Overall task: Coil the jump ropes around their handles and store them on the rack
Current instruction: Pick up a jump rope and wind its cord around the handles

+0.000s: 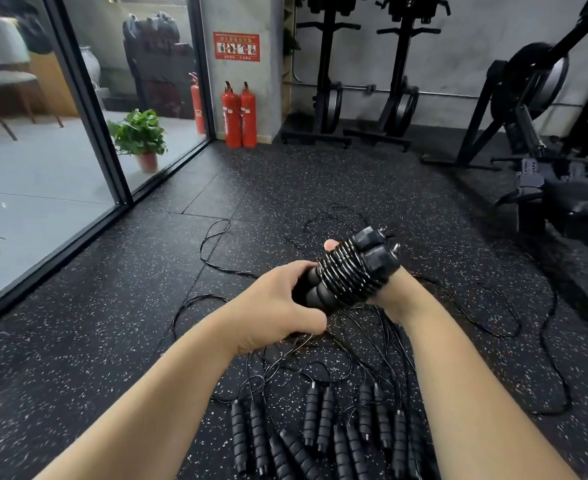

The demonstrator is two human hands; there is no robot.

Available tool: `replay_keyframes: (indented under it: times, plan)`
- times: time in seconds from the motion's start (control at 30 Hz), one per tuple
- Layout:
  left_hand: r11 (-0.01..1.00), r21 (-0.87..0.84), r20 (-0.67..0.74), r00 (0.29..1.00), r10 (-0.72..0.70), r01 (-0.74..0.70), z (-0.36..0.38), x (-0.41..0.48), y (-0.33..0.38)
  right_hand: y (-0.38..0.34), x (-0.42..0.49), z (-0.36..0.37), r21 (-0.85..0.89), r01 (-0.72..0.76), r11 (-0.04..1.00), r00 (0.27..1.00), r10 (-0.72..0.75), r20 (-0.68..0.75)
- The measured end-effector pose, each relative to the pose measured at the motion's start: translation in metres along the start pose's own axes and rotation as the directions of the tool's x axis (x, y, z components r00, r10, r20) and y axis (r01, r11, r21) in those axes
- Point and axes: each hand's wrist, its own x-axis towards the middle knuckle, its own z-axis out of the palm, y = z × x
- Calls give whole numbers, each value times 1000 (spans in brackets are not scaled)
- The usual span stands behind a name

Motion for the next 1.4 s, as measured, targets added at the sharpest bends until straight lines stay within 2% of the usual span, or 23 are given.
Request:
replay_keyframes:
  times: [0.03, 0.1, 0.17, 0.3, 0.4, 0.5, 0.57, 0.67, 0.73, 0.83, 1.0, 1.07, 1.13, 1.23, 1.3, 1.4]
  plan:
    - [997, -79, -19, 1000, -6, 4, 0, 0, -1, 4, -3, -3, -176, 71, 982, 997, -71, 5]
    - [971, -239, -88, 995, -51, 29, 0, 3, -2, 8, -2, -3, -211, 185, 960, 983, -180, 45]
    - [950, -310, -203, 973, -109, 42, -1, 5, -4, 13, -1, 6, -298, 289, 910, 957, -275, 89]
    - [967, -240, -433, 883, -183, 83, -2, 9, -11, 12, -10, 20, -335, 293, 895, 955, -256, 151]
    - [990, -75, -527, 839, -138, 116, -5, 7, -12, 3, -21, 23, -233, 243, 942, 954, -189, 234]
    - [987, 93, -549, 834, -59, 131, -4, 5, -8, -2, -30, 30, -118, 253, 960, 953, -227, 199]
    - [981, 134, -525, 850, -51, 142, -3, 3, -5, 0, -31, 31, -88, 254, 963, 956, -237, 172]
    - [972, 142, -442, 891, -107, 187, -9, -2, -5, 2, -27, 31, -67, 267, 961, 956, -255, 145]
    - [979, 47, -423, 892, -159, 197, -12, -5, -8, 1, -27, 32, -106, 280, 954, 953, -262, 153]
    - [985, -15, -482, 862, -160, 174, -9, -6, -13, 2, -27, 35, -99, 268, 958, 950, -246, 195]
    - [965, 141, -604, 791, -94, 223, -6, 0, -10, 0, -31, 44, -108, 226, 968, 958, -201, 207]
    - [954, 172, -617, 782, -90, 245, -10, 1, -10, -3, -32, 43, -206, 225, 952, 965, -189, 183]
    - [940, 187, -630, 769, -109, 286, -18, 1, -13, -2, -30, 38, -505, 269, 820, 963, -243, 119]
    - [917, 196, -650, 746, -145, 349, -35, -1, -18, -2, -31, 29, -854, 233, 464, 938, -338, 72]
    - [895, 216, -662, 732, -159, 390, -45, -3, -22, -9, -42, 30, -945, 184, 269, 929, -362, 77]
    - [857, 262, -684, 712, -160, 444, -54, -4, -25, -21, -59, 36, -980, 172, 98, 916, -383, 123]
